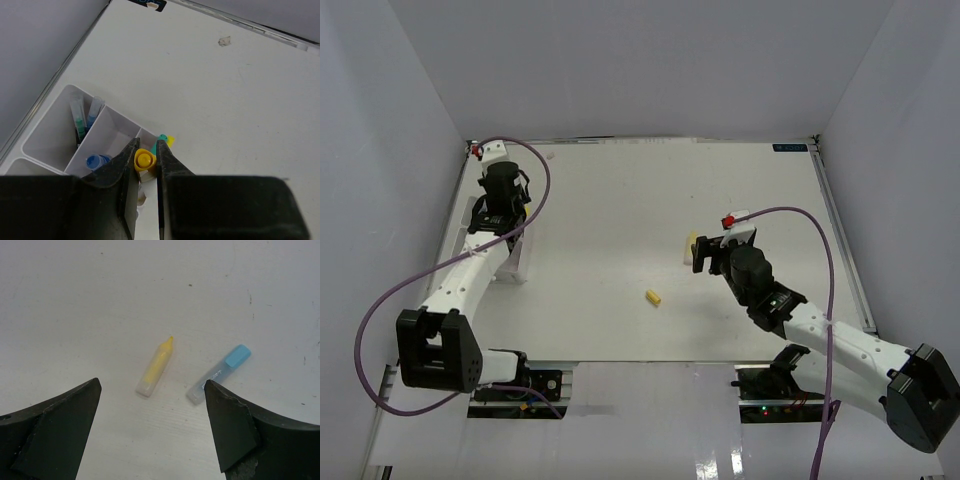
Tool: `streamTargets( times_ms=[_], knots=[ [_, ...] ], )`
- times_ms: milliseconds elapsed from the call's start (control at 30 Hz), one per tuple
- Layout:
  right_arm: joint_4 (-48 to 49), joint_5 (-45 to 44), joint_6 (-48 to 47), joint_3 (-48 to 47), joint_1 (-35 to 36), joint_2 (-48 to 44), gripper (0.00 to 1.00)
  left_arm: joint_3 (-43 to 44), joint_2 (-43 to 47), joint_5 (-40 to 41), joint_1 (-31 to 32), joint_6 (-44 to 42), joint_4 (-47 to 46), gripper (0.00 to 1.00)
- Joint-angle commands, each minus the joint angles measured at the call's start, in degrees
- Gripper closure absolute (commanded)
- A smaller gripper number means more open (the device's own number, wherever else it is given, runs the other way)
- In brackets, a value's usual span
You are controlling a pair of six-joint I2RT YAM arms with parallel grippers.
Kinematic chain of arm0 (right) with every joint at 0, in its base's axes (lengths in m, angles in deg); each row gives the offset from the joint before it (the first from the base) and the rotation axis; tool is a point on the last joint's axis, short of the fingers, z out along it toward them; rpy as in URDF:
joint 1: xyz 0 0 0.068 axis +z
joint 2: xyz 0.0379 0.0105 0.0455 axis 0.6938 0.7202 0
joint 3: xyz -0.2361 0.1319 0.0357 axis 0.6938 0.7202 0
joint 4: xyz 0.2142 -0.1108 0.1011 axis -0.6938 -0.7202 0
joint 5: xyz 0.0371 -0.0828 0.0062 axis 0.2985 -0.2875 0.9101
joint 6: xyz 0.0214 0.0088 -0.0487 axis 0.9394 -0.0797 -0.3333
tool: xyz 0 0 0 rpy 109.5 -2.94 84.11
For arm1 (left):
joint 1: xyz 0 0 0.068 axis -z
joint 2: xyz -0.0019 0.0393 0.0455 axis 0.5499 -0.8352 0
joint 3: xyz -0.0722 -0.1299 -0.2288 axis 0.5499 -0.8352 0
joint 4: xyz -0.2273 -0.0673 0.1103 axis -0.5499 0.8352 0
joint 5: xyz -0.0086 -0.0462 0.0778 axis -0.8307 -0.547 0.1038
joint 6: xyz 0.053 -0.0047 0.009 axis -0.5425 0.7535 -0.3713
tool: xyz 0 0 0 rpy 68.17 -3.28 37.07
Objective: Sort the stationery into containers
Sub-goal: Place the pen in the storage box.
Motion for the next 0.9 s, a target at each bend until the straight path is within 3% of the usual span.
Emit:
streamTargets(
  times_ms=[0, 300, 467, 767, 867],
  knots=[
    [-0.74, -2.51, 1.45, -0.01, -1.07, -0.61, 0.10, -0.54, -2.52, -0.17, -1.66, -0.65, -3.10, 1.00],
    [-1.53, -1.63, 2.94, 1.57, -3.97, -1.66, 0.08, -3.53, -6.49, -1.57, -4.74, -0.03, -7.59, 0.88],
    [-5.04, -2.86, 7.59, 0.43, -6.69, -0.96, 0.03, -3.09, -8.42, -2.89, -5.27, 0.67, -6.72, 0.63],
    [-14.35, -2.25, 14.36, -5.63, -12.06, 6.24, 0.02, -2.39, -6.85, -6.67, -5.44, 1.81, -4.17, 0.39],
    [-16.73, -2.34, 16.90, -8.44, -13.55, 9.67, 0.00, -1.68, -4.21, -12.01, -5.44, 2.51, -2.24, 0.23]
  ],
)
